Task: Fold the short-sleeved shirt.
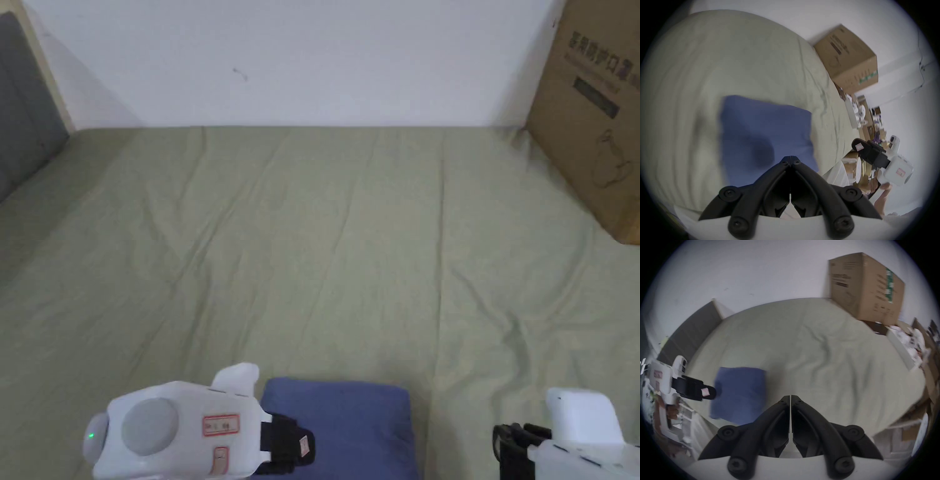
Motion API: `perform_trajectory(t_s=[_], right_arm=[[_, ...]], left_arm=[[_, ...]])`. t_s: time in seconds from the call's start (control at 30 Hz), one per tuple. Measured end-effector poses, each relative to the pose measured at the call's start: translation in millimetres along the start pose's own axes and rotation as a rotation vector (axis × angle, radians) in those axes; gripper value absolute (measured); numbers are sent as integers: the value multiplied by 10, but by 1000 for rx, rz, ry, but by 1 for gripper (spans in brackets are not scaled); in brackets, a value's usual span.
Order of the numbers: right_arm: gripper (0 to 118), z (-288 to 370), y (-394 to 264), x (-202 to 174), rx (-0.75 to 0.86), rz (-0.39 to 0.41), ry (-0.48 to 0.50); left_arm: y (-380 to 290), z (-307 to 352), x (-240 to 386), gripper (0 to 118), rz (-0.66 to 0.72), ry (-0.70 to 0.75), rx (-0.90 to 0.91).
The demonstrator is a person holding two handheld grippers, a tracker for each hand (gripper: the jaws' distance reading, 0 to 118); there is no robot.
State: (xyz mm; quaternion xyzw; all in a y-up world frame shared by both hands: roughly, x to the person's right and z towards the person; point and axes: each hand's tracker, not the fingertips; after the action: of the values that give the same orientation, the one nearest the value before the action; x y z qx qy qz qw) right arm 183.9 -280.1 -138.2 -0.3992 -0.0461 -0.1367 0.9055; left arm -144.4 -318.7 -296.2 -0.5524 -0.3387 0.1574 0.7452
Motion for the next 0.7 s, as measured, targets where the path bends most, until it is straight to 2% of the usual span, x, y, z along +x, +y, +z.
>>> perform_trajectory(t_s=[0.1,0.13,0.17,0.23,0.3,0.33,0.37,0.4,0.47,0.5,0.53,0.6,0.7], right_arm=[[2,-354,172,-319,-59,-19,172],[2,-502,207,-434,-87,-7,190],[2,-621,220,-541,-118,22,170],[2,-894,190,-750,-161,136,141],[2,-1179,116,-826,-239,183,127],[2,-1315,75,-837,-277,195,108],[2,-1389,36,-833,-301,190,77],[2,-1444,0,-806,-288,184,93],[2,-1426,11,-773,-288,136,100],[2,-1409,32,-760,-285,122,107],[2,-1378,42,-727,-291,116,110],[2,-1391,46,-711,-295,103,116],[2,-1394,34,-714,-293,105,116]], left_arm=[[-172,307,-419,0,100,9,54],[-246,382,-544,0,144,6,63],[-307,434,-637,0,159,-2,67],[-430,485,-776,0,182,-11,80],[-510,479,-878,2,209,-22,117],[-523,456,-918,10,233,-40,123],[-521,413,-937,26,252,-62,120],[-512,370,-986,47,289,-105,122],[-441,253,-1030,110,330,-132,101],[-379,168,-1034,118,327,-131,100],[-350,144,-1033,115,320,-133,109],[-216,11,-1014,115,265,-194,165],[5,-171,-897,115,237,-179,82]])
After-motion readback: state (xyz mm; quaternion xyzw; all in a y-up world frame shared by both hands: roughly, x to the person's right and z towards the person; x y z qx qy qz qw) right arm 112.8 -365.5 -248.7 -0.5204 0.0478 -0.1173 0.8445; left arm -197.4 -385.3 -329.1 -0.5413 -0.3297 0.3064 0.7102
